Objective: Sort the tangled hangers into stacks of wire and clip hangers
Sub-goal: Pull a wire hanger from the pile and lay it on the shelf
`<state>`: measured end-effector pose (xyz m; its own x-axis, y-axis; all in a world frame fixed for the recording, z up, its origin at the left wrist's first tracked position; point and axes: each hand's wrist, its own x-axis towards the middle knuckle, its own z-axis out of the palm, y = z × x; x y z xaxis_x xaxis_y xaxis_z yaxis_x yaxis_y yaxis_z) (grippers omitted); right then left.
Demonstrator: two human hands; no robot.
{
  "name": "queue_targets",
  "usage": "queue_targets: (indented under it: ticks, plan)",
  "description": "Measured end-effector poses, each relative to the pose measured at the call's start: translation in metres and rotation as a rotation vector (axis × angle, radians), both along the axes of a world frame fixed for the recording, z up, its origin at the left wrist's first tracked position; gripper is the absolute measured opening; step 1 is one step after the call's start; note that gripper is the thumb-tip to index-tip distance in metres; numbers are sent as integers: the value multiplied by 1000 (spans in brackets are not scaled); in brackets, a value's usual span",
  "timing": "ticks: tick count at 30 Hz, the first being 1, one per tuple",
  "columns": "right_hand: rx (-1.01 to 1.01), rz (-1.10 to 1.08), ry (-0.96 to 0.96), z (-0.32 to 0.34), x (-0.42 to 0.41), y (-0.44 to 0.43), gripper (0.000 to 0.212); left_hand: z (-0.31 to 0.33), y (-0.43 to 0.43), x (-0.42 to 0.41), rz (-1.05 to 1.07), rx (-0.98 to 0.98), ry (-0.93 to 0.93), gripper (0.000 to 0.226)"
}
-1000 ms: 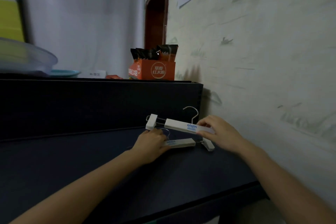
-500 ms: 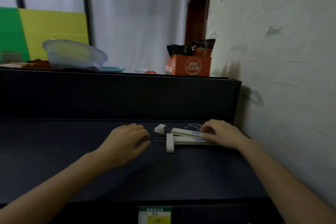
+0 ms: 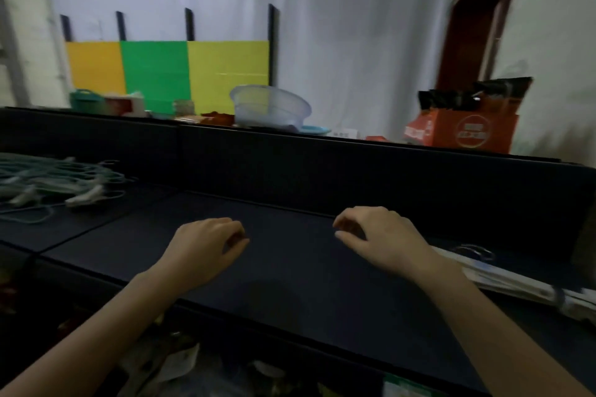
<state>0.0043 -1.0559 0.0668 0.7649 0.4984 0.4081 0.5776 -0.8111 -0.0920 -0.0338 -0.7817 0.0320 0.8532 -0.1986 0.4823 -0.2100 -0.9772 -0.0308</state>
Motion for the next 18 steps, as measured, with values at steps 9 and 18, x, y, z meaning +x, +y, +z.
queue_targets:
  ticks: [9, 18]
  plan:
    - [77, 234, 46, -15, -17, 194, 23, 4, 164, -72, 212, -36, 85, 25]
    - [85, 379, 78, -39, -34, 375, 23, -16, 317, -126, 310, -39, 13, 25]
